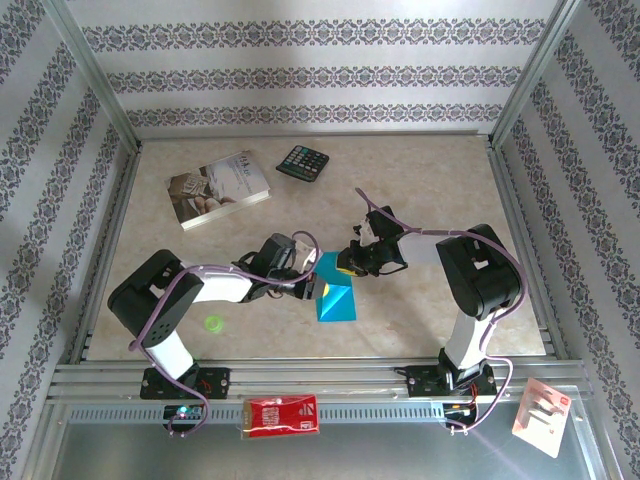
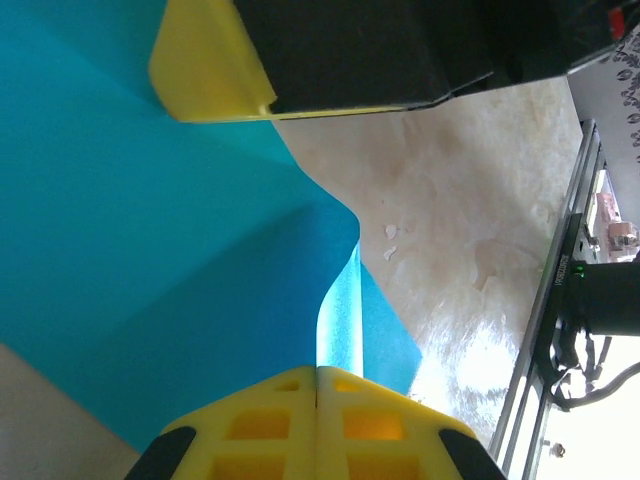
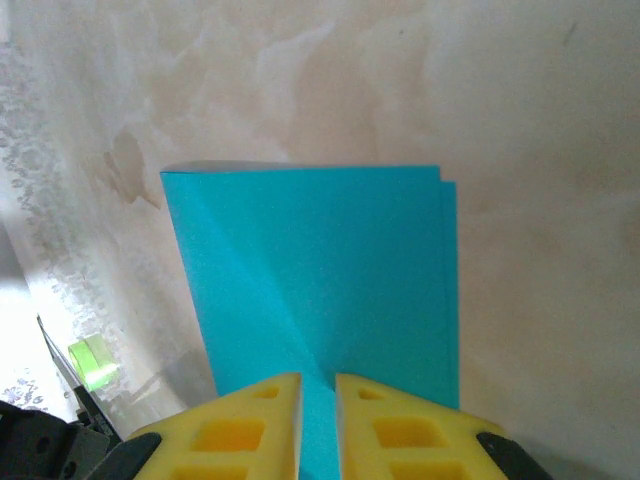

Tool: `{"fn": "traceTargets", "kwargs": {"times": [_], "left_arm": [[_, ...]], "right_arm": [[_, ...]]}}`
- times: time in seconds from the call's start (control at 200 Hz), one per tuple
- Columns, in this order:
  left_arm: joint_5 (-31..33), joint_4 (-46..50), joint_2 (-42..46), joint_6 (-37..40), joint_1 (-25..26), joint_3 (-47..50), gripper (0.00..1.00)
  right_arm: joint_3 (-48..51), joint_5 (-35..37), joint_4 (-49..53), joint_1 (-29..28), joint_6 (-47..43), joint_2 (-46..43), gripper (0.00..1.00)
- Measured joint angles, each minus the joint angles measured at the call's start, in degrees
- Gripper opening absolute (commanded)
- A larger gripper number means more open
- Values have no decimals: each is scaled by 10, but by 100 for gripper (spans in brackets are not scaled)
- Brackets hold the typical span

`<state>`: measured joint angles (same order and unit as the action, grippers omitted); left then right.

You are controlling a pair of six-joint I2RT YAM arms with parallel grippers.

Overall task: Fold a paper plane with a square sheet of paper (pick it up from the middle)
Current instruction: Fold the triangle a second time at the center of the table.

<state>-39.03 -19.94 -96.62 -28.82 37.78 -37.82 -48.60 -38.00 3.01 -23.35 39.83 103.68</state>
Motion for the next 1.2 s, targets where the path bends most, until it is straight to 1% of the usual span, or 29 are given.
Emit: {"fn": "traceTargets", "kwargs": {"times": [0.585,1.199], "left_arm": [[0,-20,-24,-13,-19,15,0],[0,-20,-35,-12,-23,15,0]], "right_arm": [[0,0,0,0,0,0,18],[0,0,0,0,0,0,18]]}}
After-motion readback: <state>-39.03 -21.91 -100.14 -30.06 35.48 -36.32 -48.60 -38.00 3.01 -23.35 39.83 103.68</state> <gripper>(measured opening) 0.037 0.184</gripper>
